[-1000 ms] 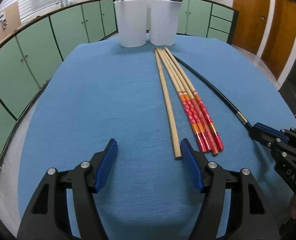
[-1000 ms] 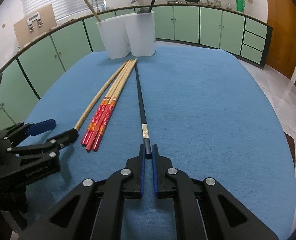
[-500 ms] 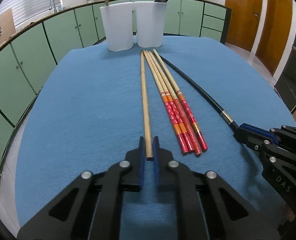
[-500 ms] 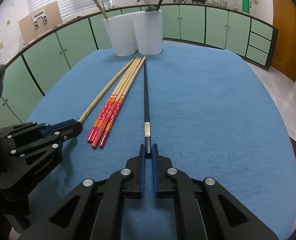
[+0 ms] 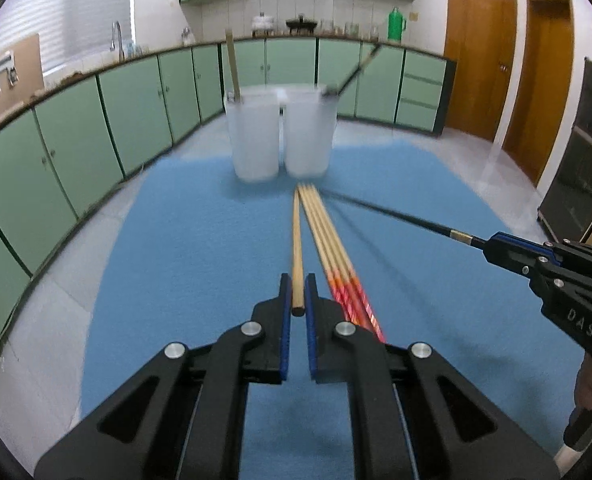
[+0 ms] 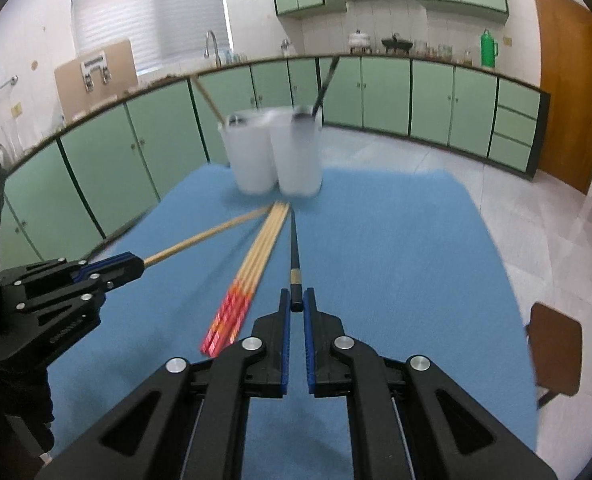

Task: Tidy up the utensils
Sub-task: 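Lift both chopsticks, insert them into the white holder and open both tools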

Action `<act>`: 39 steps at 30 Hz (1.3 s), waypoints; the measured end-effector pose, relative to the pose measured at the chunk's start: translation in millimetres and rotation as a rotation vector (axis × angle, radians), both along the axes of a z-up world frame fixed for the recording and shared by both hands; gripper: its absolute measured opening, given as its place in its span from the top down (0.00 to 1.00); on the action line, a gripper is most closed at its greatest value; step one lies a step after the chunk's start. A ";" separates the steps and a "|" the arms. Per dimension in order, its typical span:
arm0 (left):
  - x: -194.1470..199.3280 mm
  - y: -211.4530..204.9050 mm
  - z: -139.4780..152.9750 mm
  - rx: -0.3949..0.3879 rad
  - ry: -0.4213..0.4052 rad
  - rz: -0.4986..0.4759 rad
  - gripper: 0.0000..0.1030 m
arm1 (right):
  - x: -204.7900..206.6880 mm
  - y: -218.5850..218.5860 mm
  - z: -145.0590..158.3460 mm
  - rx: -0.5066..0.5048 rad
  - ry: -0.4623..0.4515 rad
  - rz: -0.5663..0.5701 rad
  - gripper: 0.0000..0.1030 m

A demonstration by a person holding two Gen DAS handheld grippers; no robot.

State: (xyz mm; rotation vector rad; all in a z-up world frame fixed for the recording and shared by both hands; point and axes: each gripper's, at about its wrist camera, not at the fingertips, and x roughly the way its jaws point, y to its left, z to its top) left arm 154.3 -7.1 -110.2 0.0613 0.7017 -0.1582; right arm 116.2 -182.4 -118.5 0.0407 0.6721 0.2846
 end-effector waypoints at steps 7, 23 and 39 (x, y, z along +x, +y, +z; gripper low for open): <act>-1.3 4.8 55.3 -0.032 -0.121 -0.015 0.95 | 9.5 -5.8 53.3 0.039 -0.085 0.016 0.94; 29.0 -2.3 116.4 -0.071 -0.230 -0.087 0.95 | 63.9 16.3 124.0 0.005 -0.124 0.136 0.94; 72.2 -4.6 202.5 -0.100 -0.447 -0.085 0.95 | 123.1 12.8 226.9 0.078 -0.306 0.126 0.94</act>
